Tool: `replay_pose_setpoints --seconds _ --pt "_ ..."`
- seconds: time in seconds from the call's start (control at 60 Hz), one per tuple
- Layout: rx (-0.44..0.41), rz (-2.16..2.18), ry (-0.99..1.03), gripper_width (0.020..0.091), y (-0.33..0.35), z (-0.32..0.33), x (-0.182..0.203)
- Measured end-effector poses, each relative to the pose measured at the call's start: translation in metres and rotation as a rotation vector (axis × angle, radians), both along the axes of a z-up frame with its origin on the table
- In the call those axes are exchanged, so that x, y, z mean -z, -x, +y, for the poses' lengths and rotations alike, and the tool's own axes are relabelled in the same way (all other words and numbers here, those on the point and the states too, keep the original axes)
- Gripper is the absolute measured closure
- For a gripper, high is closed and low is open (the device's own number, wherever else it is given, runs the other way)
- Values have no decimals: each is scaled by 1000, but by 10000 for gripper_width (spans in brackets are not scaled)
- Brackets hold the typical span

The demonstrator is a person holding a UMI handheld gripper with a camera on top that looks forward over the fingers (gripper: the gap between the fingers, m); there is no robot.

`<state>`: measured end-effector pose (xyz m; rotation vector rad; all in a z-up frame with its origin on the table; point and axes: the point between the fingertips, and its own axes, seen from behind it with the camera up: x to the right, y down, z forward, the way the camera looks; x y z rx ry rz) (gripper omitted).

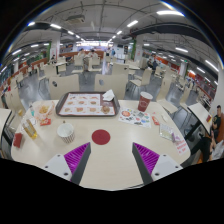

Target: Pour water

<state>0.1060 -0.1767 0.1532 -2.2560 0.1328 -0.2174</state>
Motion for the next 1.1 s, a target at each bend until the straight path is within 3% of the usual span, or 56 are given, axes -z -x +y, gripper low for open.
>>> replay_pose_setpoints --seconds 0.25,0.4,0.583,0.733,0.883,1.1 --pt "61 -39 20 252 28 -11 4" --pt "57 -32 39 252 95 -22 21" --pt "-25 45 16 251 217 -24 46" --pt "-131 127 -50 248 324 7 58" --pt "-212 160 -158 250 389 66 55" --pt "-201 130 -237 258 409 145 74"
